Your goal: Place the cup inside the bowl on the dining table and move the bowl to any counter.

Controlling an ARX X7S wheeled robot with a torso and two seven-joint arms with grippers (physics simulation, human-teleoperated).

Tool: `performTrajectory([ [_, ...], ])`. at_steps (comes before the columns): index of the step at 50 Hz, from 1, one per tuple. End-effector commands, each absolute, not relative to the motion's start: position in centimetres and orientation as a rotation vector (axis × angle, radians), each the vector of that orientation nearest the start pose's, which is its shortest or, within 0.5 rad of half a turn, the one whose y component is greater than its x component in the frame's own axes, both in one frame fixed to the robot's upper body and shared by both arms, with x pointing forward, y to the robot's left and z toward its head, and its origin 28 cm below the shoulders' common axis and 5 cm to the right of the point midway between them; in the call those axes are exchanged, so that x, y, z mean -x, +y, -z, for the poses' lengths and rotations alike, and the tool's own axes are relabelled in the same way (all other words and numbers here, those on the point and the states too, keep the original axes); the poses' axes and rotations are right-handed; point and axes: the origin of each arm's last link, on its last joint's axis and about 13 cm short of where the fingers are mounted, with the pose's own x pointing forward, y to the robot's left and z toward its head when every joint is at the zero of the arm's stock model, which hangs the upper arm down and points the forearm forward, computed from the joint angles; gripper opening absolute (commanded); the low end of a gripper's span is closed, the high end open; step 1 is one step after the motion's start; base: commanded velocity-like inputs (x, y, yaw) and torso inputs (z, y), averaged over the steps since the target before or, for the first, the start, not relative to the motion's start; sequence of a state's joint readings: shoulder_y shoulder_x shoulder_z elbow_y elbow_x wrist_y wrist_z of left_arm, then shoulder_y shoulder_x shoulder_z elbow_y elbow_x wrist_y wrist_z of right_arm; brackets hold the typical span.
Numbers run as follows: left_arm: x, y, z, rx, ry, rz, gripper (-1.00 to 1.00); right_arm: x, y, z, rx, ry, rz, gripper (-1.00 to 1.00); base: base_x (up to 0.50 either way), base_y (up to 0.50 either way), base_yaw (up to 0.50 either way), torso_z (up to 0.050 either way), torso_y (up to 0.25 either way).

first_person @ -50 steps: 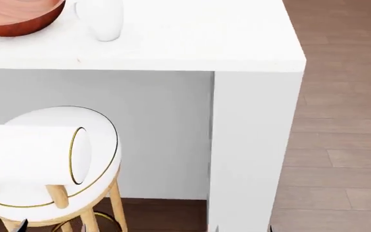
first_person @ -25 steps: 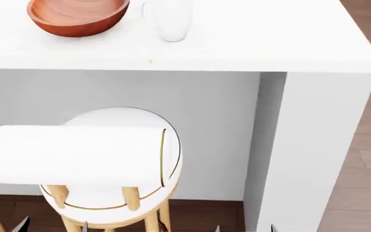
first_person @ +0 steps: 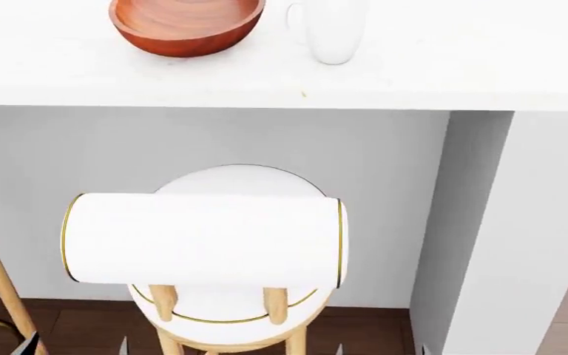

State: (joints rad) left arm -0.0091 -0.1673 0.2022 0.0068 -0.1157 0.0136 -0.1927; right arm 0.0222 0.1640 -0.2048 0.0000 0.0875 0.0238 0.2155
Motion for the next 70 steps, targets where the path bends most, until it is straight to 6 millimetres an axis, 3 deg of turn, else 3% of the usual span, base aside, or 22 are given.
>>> performTrajectory([
  [1, -20.8, 20.5, -1.4, -0.05, -0.004, 0.018, 1.0, -21.1, -9.7, -1.2, 0.098, 0.028, 0.024, 1.0, 0.0, 0.0, 0.0, 0.0, 0.0],
  [16, -20.7, 20.6, -1.6, -0.035, -0.042, 0.025, 1.0, -21.1, -9.7, -1.2, 0.087, 0.024, 0.02, 1.0, 0.0, 0.0, 0.0, 0.001, 0.0],
  [54, -20.6, 20.5, -1.7, -0.036, -0.051, 0.032, 1.0, -21.1, -9.7, -1.2, 0.091, 0.03, 0.025, 1.0, 0.0, 0.0, 0.0, 0.05, 0.0],
  [61, -20.8, 20.3, -1.5, -0.037, -0.027, 0.022, 1.0, -21.1, -9.7, -1.2, 0.089, 0.029, 0.026, 1.0, 0.0, 0.0, 0.0, 0.002, 0.0],
  [62, -17.5, 23.1, -1.3, -0.036, -0.071, -0.038, 1.0, -21.1, -9.2, -1.7, 0.057, 0.063, -0.057, 1.0, 0.0, 0.0, 0.0, 0.0, 0.0],
  [63, -20.8, 20.4, -1.6, -0.028, -0.032, 0.022, 1.0, -21.1, -9.7, -1.2, 0.091, 0.03, 0.024, 1.0, 0.0, 0.0, 0.0, 0.0, 0.0],
  [70, -20.7, 20.5, -1.5, -0.028, -0.032, 0.021, 1.0, -21.2, -9.7, -1.2, 0.091, 0.032, 0.023, 1.0, 0.0, 0.0, 0.0, 0.0, 0.0],
])
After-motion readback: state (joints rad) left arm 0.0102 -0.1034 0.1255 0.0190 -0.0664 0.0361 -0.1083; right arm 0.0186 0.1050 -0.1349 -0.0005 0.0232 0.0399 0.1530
